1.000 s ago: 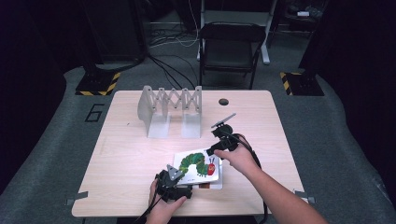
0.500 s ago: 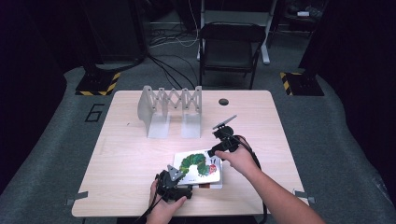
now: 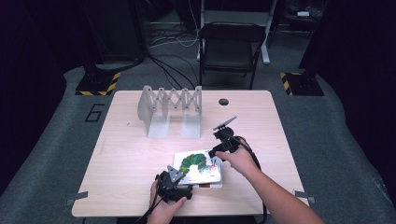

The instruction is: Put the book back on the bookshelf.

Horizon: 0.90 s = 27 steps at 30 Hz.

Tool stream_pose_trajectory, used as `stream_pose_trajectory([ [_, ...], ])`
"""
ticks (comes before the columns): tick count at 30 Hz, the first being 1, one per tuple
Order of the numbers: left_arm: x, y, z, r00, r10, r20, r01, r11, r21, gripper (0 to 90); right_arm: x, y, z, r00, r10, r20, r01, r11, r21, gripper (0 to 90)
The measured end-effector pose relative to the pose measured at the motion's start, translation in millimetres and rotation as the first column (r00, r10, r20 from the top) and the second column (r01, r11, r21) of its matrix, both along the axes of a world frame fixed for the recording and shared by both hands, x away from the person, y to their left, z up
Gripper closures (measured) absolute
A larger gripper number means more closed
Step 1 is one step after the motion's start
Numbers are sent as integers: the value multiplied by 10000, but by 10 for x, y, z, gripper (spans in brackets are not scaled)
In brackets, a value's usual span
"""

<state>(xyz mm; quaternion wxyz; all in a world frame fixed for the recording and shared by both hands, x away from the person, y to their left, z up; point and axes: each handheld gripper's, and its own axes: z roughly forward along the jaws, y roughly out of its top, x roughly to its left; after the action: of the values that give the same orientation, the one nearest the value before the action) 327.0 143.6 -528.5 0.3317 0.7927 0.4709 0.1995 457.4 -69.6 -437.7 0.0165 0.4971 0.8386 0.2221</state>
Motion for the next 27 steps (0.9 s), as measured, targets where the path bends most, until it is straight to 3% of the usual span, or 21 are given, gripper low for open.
stream_pose_trajectory([
  [15,8,6,-5,9999,-101,104,101,9999,48,79,1,-46,-84,10000,-38,-65,38,10000,44,425],
  [20,6,4,-4,10000,-49,66,49,10000,23,79,-16,-53,-96,9992,-282,-270,287,9994,177,424],
  [25,7,5,-3,9999,-76,67,76,10000,36,79,-20,-64,-117,9994,-234,-273,240,9995,202,420],
  [27,10,5,-4,9999,-85,97,84,10000,42,79,-18,-70,-128,9987,-197,-472,215,9991,372,408],
])
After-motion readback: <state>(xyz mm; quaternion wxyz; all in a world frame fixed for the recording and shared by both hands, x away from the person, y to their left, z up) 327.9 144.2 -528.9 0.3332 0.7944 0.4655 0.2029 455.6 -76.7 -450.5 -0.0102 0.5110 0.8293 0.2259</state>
